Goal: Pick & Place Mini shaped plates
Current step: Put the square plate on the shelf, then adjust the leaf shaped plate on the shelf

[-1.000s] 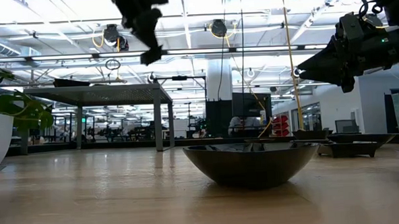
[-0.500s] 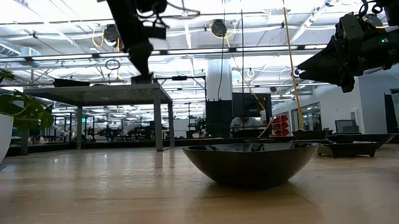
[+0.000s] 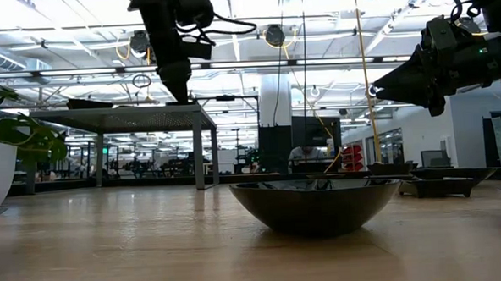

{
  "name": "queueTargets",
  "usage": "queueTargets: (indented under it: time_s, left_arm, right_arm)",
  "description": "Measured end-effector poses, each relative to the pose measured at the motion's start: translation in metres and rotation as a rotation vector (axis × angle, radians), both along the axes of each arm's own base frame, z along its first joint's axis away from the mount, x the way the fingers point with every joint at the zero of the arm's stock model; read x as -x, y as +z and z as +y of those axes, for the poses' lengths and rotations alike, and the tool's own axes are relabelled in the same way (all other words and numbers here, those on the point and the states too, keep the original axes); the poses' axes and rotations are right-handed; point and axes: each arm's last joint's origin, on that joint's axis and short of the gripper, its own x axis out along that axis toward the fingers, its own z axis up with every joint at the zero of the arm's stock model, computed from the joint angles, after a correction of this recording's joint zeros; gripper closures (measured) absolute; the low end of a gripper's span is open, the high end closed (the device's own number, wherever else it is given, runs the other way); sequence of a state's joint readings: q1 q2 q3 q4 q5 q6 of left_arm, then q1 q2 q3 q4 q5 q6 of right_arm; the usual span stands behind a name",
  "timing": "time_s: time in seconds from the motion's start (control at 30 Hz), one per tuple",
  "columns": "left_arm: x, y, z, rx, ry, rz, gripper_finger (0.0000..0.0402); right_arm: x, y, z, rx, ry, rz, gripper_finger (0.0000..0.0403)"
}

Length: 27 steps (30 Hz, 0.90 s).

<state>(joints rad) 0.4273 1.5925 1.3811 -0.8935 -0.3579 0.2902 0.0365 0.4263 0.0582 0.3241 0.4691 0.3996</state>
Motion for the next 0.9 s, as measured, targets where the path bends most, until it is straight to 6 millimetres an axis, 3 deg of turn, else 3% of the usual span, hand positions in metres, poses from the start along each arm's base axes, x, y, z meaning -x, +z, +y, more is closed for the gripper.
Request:
queueTargets:
  time_s: [0.27, 0.57, 0.73, 0.9]
  left_arm:
    - [0.0, 0.001, 0.001, -0.029, 0.06, -0.013, 0.0364]
    - [0.002, 0.012, -0.007, -0.066, 0.077, -0.067, 0.0262]
    - [0.018, 0.033, -0.015, -0.126, 0.068, -0.086, 0.0227]
    - [0.039, 0.04, -0.014, -0.155, 0.197, -0.048, 0.022]
  right_arm:
    - [0.0, 0.0, 0.0, 0.0, 0.0, 0.0, 0.0261]
    - [0.0, 0.0, 0.0, 0.0, 0.0, 0.0, 0.0261]
    - [0.0, 0.0, 0.0, 0.0, 0.0, 0.0, 0.0261]
    - [0.0, 0.0, 0.0, 0.0, 0.0, 0.0, 0.0261]
